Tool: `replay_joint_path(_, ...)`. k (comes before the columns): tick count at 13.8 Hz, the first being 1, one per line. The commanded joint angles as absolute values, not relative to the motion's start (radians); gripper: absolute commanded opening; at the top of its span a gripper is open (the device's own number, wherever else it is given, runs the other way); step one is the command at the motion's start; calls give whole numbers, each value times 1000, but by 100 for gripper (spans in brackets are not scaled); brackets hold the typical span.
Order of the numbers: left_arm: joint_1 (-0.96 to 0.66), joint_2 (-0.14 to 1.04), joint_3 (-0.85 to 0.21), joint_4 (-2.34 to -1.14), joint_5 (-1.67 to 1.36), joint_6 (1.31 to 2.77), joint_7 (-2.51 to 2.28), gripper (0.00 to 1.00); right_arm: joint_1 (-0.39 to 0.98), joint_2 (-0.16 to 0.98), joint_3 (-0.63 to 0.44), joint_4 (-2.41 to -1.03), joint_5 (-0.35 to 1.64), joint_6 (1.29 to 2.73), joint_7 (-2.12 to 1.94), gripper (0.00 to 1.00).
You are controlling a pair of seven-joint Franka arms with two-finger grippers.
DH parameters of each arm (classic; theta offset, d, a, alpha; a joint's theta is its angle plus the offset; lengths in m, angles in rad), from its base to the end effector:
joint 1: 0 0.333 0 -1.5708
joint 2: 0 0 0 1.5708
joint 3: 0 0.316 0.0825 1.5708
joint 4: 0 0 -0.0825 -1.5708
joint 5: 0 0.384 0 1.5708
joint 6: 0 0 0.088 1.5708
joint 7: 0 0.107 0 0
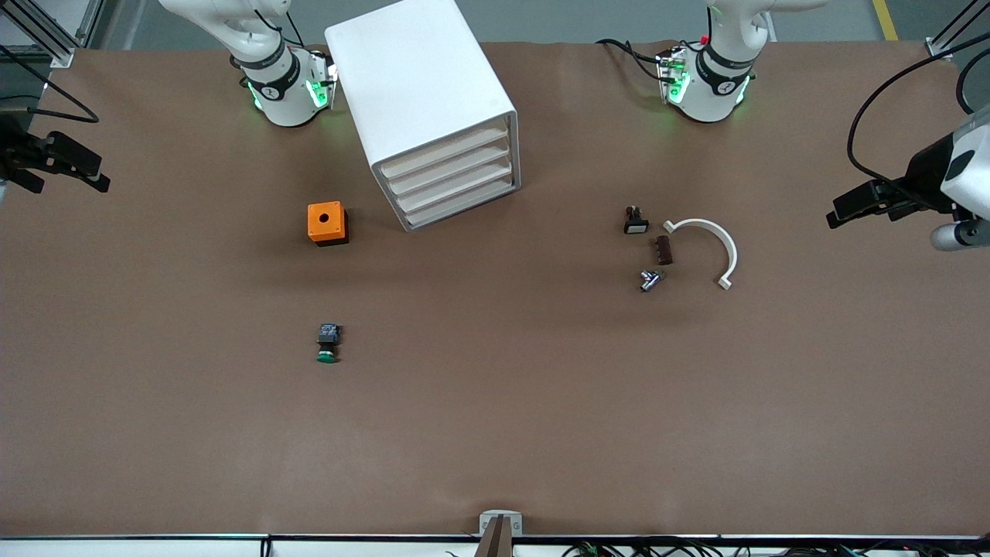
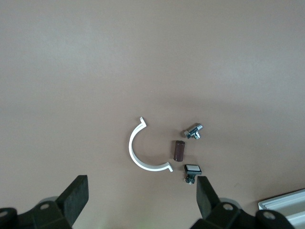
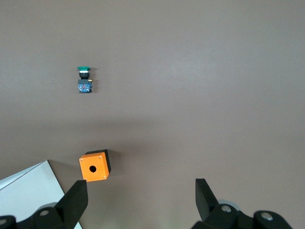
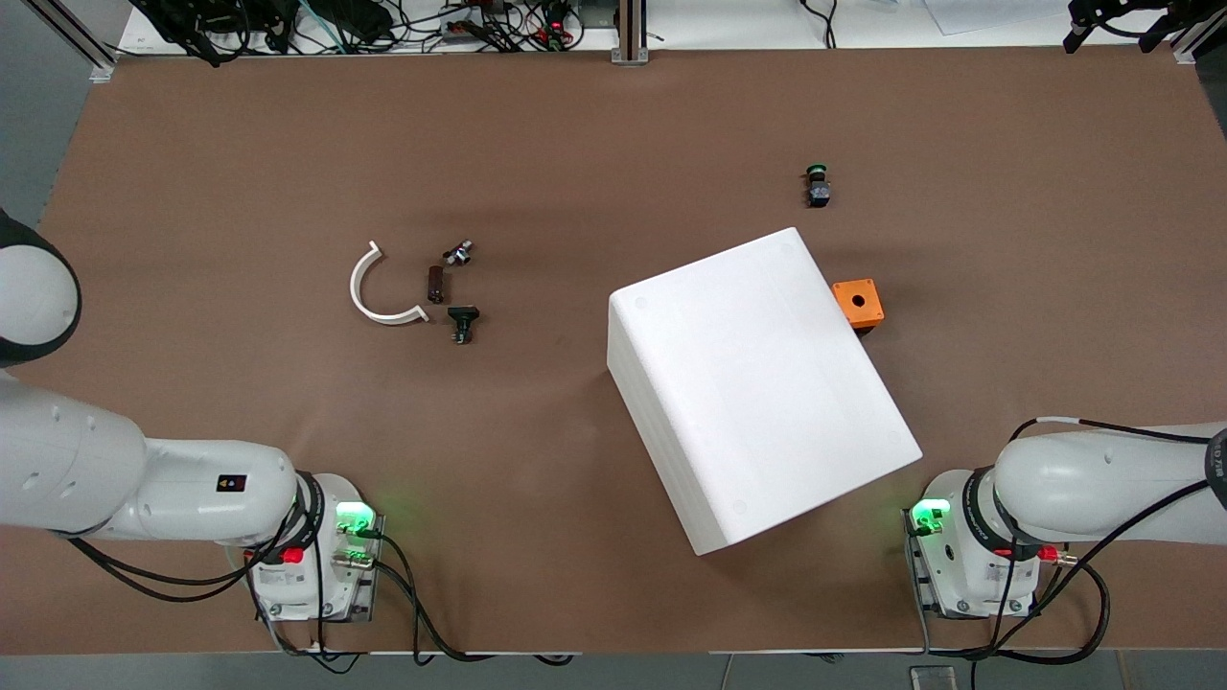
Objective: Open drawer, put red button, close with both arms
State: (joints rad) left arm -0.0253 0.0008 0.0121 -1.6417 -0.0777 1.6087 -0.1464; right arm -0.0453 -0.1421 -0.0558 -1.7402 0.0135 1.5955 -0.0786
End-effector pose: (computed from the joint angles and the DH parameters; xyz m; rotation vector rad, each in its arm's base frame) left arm 0.5559 -0.0154 0.5941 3.0591 0.2106 -0.0611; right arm 0.5081 -0.0521 0.6222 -3.1198 0.0348 0.0014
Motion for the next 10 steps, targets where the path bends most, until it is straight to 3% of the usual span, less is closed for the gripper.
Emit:
replay_joint_path(1, -29, -28, 8, -1640, -20, 1631, -129, 100, -51, -156, -54, -1746, 20, 1597, -55, 100)
replay_joint_path(10, -38, -12, 0, -1571, -15, 1626, -135, 100, -51, -156, -54, -1752, 20, 1617, -67, 100)
